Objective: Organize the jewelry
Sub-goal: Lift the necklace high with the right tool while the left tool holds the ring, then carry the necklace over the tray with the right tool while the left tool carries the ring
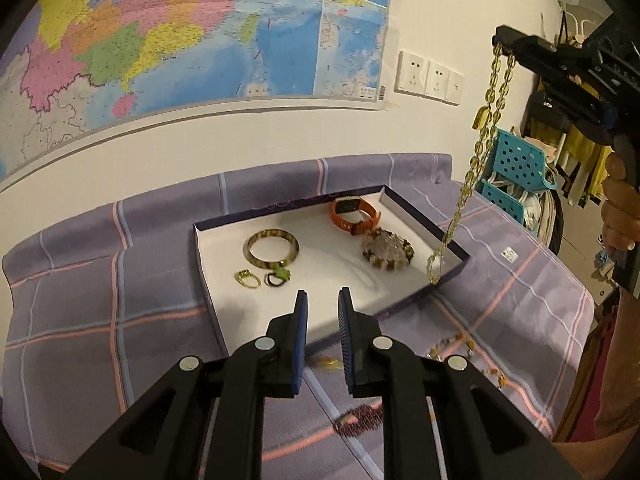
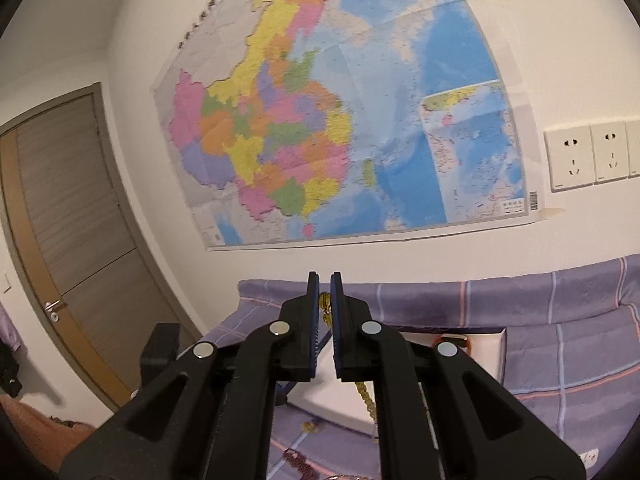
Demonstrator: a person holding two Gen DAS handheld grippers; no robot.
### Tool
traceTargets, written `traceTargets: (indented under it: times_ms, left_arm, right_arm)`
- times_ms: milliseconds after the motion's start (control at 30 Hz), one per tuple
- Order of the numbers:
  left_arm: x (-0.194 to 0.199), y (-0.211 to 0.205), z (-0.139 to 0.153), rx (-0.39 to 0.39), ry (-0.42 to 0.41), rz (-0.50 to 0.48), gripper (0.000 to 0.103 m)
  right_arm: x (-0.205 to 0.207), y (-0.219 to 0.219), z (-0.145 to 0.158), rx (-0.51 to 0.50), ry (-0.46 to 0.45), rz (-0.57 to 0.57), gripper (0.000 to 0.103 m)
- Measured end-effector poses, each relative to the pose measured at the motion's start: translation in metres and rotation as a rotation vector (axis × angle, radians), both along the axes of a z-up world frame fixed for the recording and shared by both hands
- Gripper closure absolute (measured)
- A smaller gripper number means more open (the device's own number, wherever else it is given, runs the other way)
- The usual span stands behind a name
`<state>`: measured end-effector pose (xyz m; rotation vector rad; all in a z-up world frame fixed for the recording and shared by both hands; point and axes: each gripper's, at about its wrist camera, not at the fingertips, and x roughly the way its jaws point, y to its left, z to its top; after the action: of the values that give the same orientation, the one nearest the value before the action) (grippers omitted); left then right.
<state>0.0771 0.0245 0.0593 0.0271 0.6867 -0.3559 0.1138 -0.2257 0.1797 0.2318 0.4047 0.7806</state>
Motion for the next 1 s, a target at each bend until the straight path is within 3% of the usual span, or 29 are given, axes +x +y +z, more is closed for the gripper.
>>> traceTargets:
  times_ms: [267, 400, 500, 667, 1000]
  left_arm:
    - [0.016, 0.000, -0.006, 0.009, 0.021, 0.009, 0.090]
    - [0.009, -0.006, -0.012, 0.005, 0.033, -0.057, 0.088]
    - [-0.002, -0.019, -0.021, 0.003, 0.058, -0.145, 0.075]
    - [-0.016, -0.044, -0.044, 0.037, 0.108, -0.274, 0.072]
    - [-0.016, -0.066, -0.076, 0.087, 0.199, -0.335, 0.072]
  right_arm:
    - [0.028, -0.001, -0.020, -0.008, 0.061, -0.015, 0.097]
    - [0.030, -0.002, -0.029, -0.010, 0.077, -0.013, 0.097]
    - [0.030, -0.004, -0.033, -0.008, 0.085, -0.015, 0.097]
    - [0.024, -0.007, -0.031, -0.005, 0.076, -0.014, 0.097]
    - [0.018, -0.011, -0.028, -0.003, 0.064, -0.012, 0.097]
